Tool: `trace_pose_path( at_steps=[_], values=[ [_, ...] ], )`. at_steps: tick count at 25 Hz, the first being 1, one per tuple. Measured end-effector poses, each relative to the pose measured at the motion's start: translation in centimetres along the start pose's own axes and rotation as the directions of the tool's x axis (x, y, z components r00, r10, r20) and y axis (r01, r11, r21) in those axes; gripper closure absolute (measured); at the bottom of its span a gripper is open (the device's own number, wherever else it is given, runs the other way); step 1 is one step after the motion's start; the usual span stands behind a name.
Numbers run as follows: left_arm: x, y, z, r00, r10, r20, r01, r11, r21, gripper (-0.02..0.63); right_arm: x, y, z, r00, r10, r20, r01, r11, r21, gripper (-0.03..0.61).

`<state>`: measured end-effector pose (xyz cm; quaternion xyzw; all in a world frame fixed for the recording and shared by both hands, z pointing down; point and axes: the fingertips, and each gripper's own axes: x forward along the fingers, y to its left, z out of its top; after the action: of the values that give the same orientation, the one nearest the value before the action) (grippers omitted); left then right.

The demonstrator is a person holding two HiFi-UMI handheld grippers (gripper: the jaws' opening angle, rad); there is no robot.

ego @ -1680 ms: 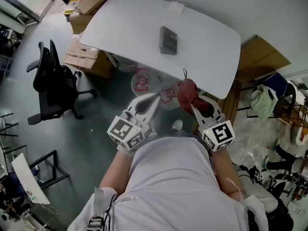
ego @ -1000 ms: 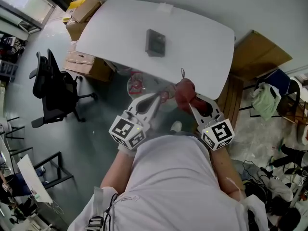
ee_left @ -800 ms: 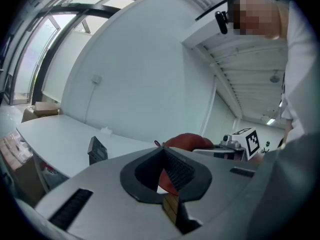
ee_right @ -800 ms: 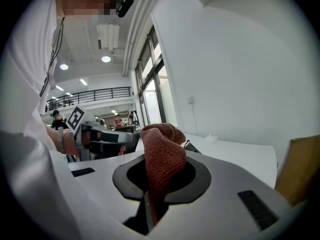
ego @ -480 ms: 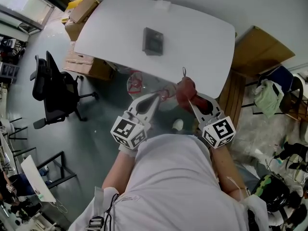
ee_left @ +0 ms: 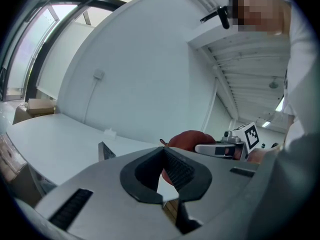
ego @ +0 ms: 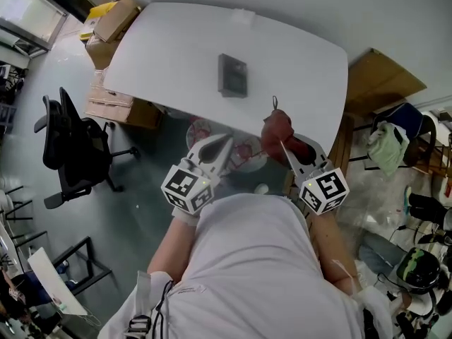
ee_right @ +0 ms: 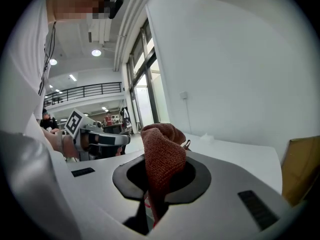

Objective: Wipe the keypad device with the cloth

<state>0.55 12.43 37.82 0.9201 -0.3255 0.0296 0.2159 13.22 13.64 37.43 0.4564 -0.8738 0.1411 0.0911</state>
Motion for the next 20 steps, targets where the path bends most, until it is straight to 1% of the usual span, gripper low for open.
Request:
trace_pose_path(
  at_steps=[6,11,14,17,20],
  values=[
    [0.7,5.8,1.5,0.999,-0.043,-0.014,0.043,0.999,0.008,0.603,5.5,-0.3,0.4,0.998,-0.039,-0.051,0.04,0.999,0.019,0.523],
    [0.9,8.9,1.5,0.996,-0.075,-0.039,0.075,0.997,0.008,0.603,8.7,-0.1,0.3,0.993,-0.062,-0.098,0.063,0.998,0.007,0.523],
    [1.4,10.9,1.2,0.996,-0.07,-0.054,0.072,0.997,0.021,0.603,10.8,-0.1,0.2,0.991,-0.059,-0.124,0.059,0.998,-0.003,0.523],
    [2.5,12.3,0.9,0.995,-0.049,-0.082,0.054,0.997,0.053,0.601,12.4,-0.8,0.2,0.987,-0.043,-0.157,0.044,0.999,-0.001,0.523],
    [3.5,13.5,0.9,0.995,-0.03,-0.097,0.036,0.998,0.058,0.601,14.0,-1.9,0.1,0.982,-0.025,-0.19,0.026,1.0,0.007,0.523]
  ],
)
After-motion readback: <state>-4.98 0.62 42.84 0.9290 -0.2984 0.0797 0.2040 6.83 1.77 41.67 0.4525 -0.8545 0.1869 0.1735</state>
